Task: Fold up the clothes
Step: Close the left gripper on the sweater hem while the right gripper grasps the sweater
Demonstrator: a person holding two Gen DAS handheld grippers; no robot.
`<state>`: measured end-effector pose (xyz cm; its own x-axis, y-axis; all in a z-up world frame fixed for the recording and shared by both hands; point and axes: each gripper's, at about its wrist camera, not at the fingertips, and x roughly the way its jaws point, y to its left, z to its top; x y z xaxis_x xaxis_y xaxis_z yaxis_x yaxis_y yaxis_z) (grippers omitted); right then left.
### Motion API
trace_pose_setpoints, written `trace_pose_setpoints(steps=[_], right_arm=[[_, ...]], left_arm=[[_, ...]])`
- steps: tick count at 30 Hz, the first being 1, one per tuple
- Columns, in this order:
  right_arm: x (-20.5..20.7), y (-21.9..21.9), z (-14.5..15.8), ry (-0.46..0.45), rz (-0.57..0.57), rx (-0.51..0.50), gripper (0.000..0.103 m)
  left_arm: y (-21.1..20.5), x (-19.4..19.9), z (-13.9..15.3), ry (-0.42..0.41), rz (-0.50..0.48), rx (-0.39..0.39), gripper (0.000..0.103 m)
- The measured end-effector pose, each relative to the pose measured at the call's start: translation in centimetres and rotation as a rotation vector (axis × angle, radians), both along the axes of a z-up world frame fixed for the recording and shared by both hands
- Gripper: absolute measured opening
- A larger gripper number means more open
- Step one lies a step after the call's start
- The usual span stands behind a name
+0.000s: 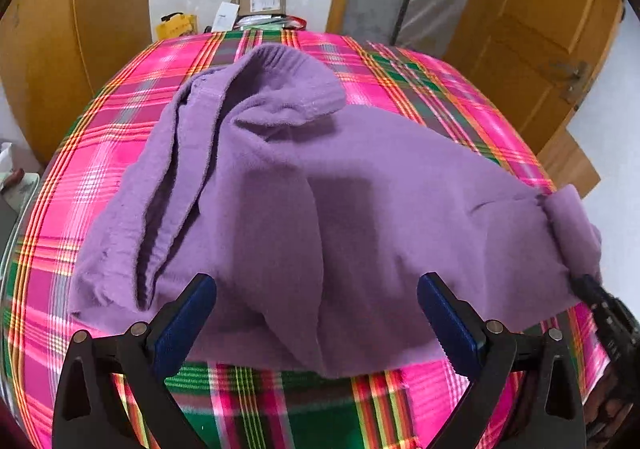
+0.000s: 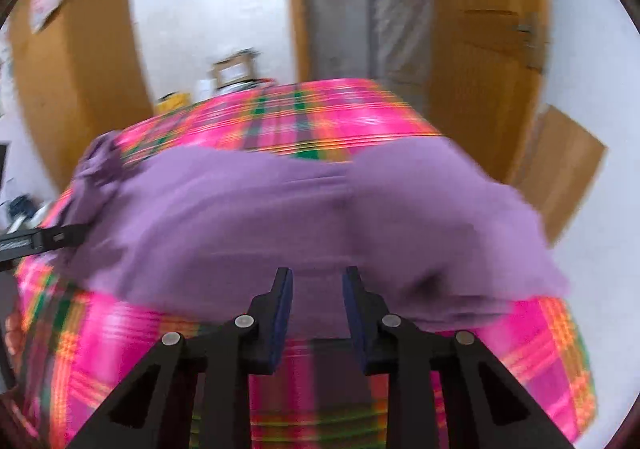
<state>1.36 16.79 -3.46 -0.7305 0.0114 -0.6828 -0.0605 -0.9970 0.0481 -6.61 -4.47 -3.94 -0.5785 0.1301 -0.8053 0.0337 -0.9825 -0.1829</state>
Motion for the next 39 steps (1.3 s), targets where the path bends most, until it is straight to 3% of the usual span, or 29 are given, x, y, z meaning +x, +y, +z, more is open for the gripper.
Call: trace_pose_setpoints(steps=[5,9,13,16,18,20,25,26,29,32,36,39], right_arm=[[-0.9,1.6,-0.5,-0.020,-0.059,0.044,0.027],[-2.3,1.3,-1.5,-0.066,-0.070,0.092,0.026],[-1.6,2.1,-1.2,-0.053,-0.083,0.095,0.009],[-1.3,3.0,-0.3,-0.024,-0.102,0.088,0.006],[-1.3,3.8,0.7,0.009,-0.128,0.081,0.005],[-1.3,4.6,1.6,0.040,-0.154,0.074,0.005],[-2.0,6.1,3.4,0.079,-0.206,0.121,0.005],[-2.1,6.7,3.8,0.087,-0.230,0.126,0.005],[-3.3,8.2,3.5,0.021,-0.254,0.114,0.005],[-4.1,7.5,2.5,-0.045,-0.214,0.169,0.006],[-3.3,5.2,2.6,-0.012,-0.187,0.229,0.015],[-2.7,2.7,2.8,0.028,-0.081,0.239,0.021]], left_arm=[[-1.1,-0.5,-0.8,-0.036,0.026,0.026,0.077],[-1.4,-0.3,-0.9,-0.039,0.027,0.027,0.075],[-1.6,0.0,-0.7,-0.038,0.028,0.029,0.070],[-2.0,0.1,-0.5,-0.039,0.034,0.025,0.051],[-2.4,0.1,-0.3,-0.041,0.036,0.032,0.031],[-2.8,0.0,-0.1,-0.042,0.042,0.047,0.021],[-3.4,-0.1,0.6,-0.025,0.047,0.074,0.021],[-3.5,0.0,0.9,-0.013,0.050,0.074,0.014],[-4.1,0.0,1.9,0.016,0.064,0.090,0.012],[-4.6,-0.3,2.8,0.039,0.079,0.106,0.012],[-4.7,-1.0,3.7,0.059,0.088,0.112,0.012],[-4.6,-1.5,4.2,0.071,0.085,0.107,0.012]])
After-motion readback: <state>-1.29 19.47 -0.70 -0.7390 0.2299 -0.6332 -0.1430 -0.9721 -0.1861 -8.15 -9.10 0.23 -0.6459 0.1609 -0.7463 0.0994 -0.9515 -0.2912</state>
